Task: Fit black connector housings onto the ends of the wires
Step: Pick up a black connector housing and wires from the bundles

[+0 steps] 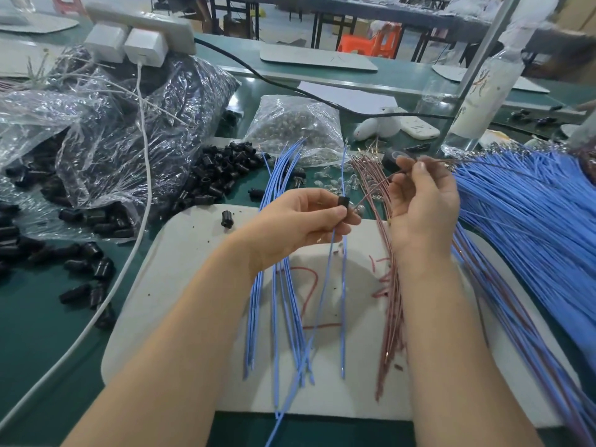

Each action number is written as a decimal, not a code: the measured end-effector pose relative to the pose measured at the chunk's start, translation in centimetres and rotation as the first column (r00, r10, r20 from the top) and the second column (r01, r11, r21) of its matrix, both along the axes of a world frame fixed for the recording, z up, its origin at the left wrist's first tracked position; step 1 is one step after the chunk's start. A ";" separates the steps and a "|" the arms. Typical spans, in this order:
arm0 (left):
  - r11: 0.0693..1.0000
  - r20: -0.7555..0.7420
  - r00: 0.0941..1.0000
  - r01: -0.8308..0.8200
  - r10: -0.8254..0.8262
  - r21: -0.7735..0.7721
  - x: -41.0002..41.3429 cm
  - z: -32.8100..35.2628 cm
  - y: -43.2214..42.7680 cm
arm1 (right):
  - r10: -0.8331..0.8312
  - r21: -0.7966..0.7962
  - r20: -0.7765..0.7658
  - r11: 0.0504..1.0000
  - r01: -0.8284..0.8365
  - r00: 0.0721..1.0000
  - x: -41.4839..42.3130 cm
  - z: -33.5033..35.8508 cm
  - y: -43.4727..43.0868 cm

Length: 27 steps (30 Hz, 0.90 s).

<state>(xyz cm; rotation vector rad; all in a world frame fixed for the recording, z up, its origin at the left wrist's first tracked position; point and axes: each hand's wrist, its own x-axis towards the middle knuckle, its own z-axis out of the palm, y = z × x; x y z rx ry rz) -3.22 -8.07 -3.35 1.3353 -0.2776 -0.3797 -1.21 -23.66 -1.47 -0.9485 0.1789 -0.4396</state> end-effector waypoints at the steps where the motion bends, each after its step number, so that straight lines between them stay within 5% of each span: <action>1: 0.999 0.018 0.999 -0.033 0.033 0.006 0.1 -0.1 0.0 | 0.045 -0.055 -0.028 0.997 -0.047 0.999 0.1 -0.2 0.2; 4: 0.989 0.034 0.989 -0.145 0.146 -0.031 0.5 -0.2 0.0 | 0.179 -0.525 -0.220 0.807 -0.271 0.959 0.1 -1.1 1.5; 7: 0.949 0.124 0.949 -0.301 0.289 0.091 0.8 -0.5 0.3 | 0.151 -0.703 -0.220 0.661 -0.264 0.964 -0.1 -1.7 2.2; 10: 0.832 0.333 0.866 -0.471 0.372 0.295 0.9 -0.7 0.4 | 0.006 -0.687 -0.049 0.726 -0.038 0.999 -0.1 -1.4 1.9; 15: 0.729 0.497 0.790 -0.570 0.359 0.379 0.8 -0.9 0.4 | -0.060 -0.585 0.086 0.805 0.099 0.995 -0.4 -0.8 1.8; 27: 0.639 0.605 0.740 -0.623 0.295 0.451 1.0 -1.3 -0.1 | -0.100 -0.756 0.153 0.628 0.182 0.983 -0.7 -0.5 1.9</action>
